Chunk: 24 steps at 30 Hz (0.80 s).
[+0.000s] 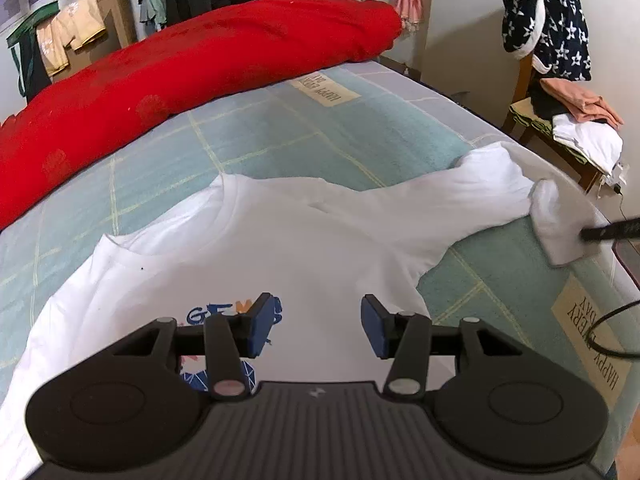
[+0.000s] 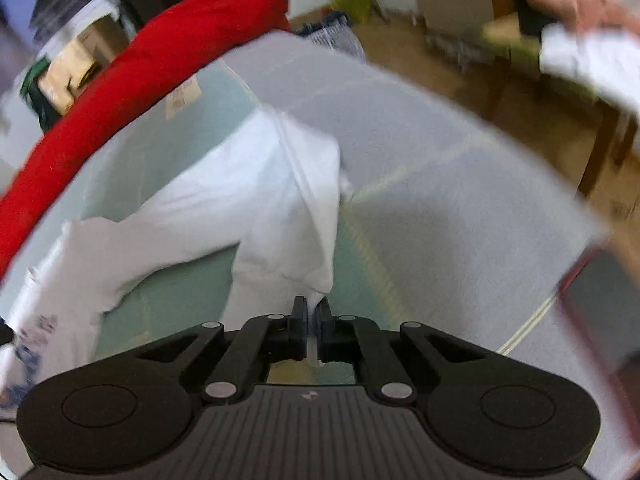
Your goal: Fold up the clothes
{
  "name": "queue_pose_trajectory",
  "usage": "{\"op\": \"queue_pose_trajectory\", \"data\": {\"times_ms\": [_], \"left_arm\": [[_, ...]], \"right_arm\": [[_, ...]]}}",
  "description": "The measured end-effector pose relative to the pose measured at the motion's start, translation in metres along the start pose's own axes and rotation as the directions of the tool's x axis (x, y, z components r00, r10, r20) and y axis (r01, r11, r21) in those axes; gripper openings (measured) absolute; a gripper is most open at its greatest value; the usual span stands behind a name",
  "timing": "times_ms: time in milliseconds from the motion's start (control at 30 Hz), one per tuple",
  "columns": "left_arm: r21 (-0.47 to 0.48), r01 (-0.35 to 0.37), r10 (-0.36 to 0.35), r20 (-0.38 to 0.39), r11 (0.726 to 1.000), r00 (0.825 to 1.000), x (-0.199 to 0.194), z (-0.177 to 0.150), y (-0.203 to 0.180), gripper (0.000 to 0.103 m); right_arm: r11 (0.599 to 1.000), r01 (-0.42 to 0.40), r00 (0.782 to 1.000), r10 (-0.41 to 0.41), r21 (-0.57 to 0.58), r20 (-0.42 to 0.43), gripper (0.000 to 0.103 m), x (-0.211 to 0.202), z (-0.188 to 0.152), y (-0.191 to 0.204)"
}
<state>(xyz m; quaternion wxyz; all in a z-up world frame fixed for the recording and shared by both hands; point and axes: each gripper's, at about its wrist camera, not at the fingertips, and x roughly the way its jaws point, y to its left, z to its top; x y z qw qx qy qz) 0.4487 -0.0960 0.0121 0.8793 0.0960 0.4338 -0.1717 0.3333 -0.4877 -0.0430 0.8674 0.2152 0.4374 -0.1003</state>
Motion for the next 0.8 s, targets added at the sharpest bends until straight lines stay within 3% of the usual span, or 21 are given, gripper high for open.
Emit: {"op": "queue_pose_trajectory", "data": {"times_ms": [167,367,500,600,700,800], "left_arm": [[-0.005,-0.013,0.013,-0.003,1.0,1.0,-0.002,-0.004,-0.001,0.05],[-0.017,-0.028,0.028,-0.006,0.999,1.0,-0.006,-0.008,0.004,0.05],[-0.028,-0.042,0.042,-0.005,0.999,0.999,-0.008,-0.009,0.01,0.051],[-0.038,-0.053,0.053,-0.001,0.998,0.999,-0.009,-0.009,0.016,0.051],[-0.049,-0.061,0.061,0.0,0.997,0.998,-0.009,-0.008,0.022,0.051],[-0.059,-0.069,0.069,0.002,0.996,0.998,-0.008,-0.008,0.028,0.051]], "right_arm": [[0.985,0.119,0.991,-0.11,-0.122,0.082,0.007,-0.03,0.042,-0.017],[0.939,0.257,0.966,-0.242,-0.23,0.092,0.007,-0.027,0.1,-0.044],[0.902,0.368,0.93,-0.358,-0.227,0.086,0.01,-0.016,0.128,-0.058],[0.882,0.423,0.906,-0.408,-0.209,0.112,0.02,-0.011,0.138,-0.048],[0.86,0.436,0.899,-0.405,-0.265,0.164,0.021,-0.009,0.136,-0.019],[0.861,0.38,0.923,-0.331,-0.338,0.196,0.021,-0.003,0.131,0.019]]}}
